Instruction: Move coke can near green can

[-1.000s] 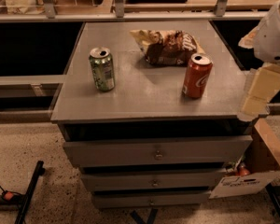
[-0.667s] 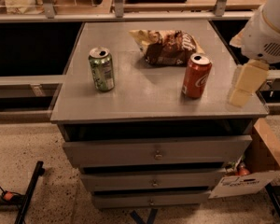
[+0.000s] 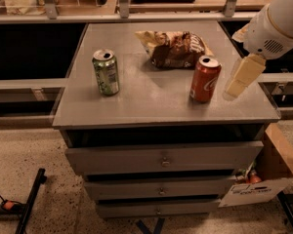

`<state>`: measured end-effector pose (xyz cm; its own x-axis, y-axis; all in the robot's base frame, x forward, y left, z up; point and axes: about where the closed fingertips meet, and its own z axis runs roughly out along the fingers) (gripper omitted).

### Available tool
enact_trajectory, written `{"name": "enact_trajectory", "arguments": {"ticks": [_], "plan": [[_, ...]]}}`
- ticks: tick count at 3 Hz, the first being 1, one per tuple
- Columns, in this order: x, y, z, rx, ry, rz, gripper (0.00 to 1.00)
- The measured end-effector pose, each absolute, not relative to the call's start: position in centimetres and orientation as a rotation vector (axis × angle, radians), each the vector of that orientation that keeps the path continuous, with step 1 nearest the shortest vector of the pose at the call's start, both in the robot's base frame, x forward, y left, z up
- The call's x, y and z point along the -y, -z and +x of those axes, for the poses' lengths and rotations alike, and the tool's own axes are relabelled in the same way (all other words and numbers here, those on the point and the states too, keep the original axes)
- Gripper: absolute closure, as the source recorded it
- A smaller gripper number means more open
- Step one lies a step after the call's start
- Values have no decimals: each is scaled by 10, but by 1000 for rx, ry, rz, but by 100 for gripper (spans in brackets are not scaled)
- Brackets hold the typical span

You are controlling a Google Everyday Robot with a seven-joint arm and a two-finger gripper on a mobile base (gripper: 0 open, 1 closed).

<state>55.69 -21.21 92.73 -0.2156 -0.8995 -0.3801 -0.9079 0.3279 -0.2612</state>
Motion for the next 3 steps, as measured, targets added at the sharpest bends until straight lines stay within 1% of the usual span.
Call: {"name": "enact_trajectory", "arguments": {"ticks": [2, 3], "plan": [[196, -908, 593, -2084, -165, -1517, 0], [188, -893, 601, -2093, -253, -1501, 17]]}}
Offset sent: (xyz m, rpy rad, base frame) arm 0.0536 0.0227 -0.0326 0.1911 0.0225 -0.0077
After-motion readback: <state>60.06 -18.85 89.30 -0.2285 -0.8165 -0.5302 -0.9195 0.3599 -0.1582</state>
